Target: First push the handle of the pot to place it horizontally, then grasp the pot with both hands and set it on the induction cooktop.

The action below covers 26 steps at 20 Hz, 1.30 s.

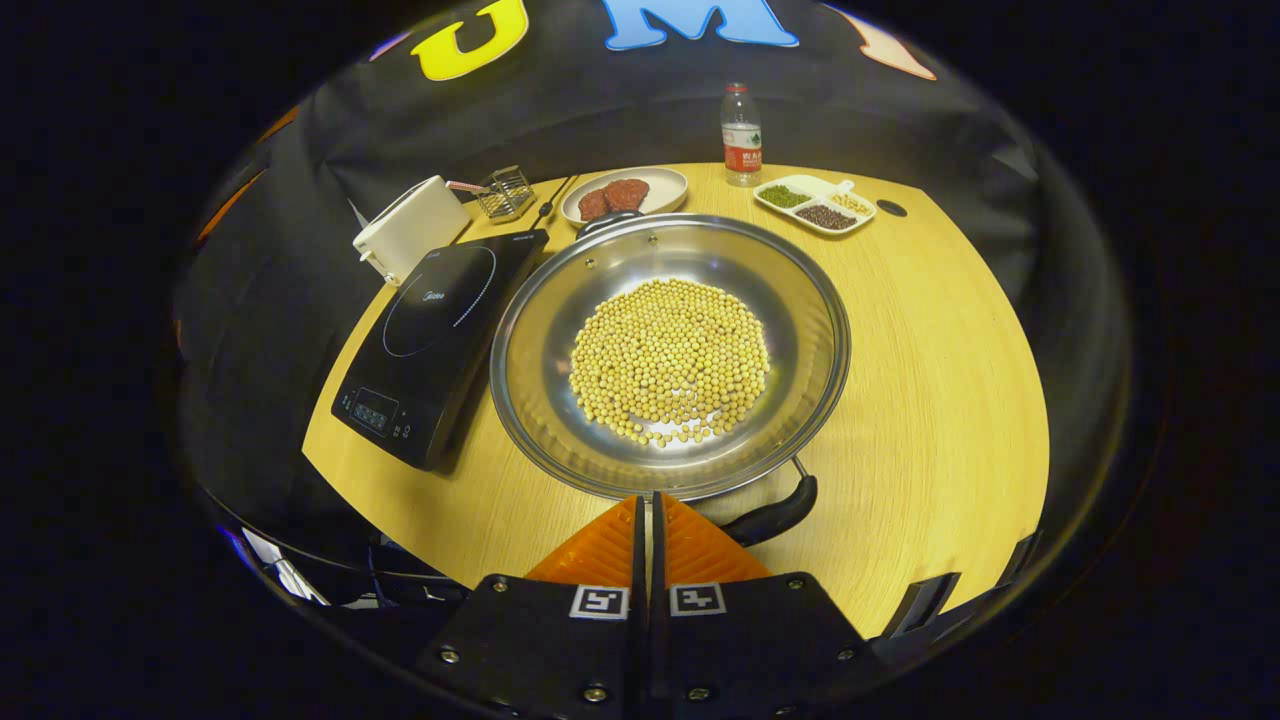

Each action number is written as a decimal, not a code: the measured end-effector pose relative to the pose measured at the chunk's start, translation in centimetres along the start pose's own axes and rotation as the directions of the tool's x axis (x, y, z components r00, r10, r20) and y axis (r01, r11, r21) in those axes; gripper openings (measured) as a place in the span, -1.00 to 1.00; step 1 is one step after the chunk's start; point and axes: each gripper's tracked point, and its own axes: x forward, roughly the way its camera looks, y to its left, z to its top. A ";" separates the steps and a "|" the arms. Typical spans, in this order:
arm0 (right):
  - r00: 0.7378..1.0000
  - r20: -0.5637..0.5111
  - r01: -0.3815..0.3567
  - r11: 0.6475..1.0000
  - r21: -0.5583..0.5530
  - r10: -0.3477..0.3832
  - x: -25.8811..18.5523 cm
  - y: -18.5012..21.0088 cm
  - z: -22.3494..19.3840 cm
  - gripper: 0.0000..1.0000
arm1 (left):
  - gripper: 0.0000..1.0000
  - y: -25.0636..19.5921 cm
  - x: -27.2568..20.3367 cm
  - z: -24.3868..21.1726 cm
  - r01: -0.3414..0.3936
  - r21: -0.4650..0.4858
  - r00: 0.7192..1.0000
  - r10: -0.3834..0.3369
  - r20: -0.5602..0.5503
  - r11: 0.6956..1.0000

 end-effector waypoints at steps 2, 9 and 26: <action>0.999 -0.044 0.000 1.000 0.003 0.000 0.5 -0.2 -0.8 -0.99 | 0.90 0.0 0.2 0.0 -0.001 0.002 1.000 0.001 -0.001 1.000; 0.995 -0.099 0.004 0.999 0.032 -0.001 2.1 -0.5 -1.9 -0.98 | 0.94 -0.2 0.3 -0.1 0.004 0.011 1.000 -0.004 -0.006 1.000; 0.990 -0.088 0.111 0.992 0.054 -0.106 2.3 -6.2 -1.4 -0.99 | 0.91 -1.9 0.7 1.6 0.036 0.029 0.999 -0.037 0.031 0.999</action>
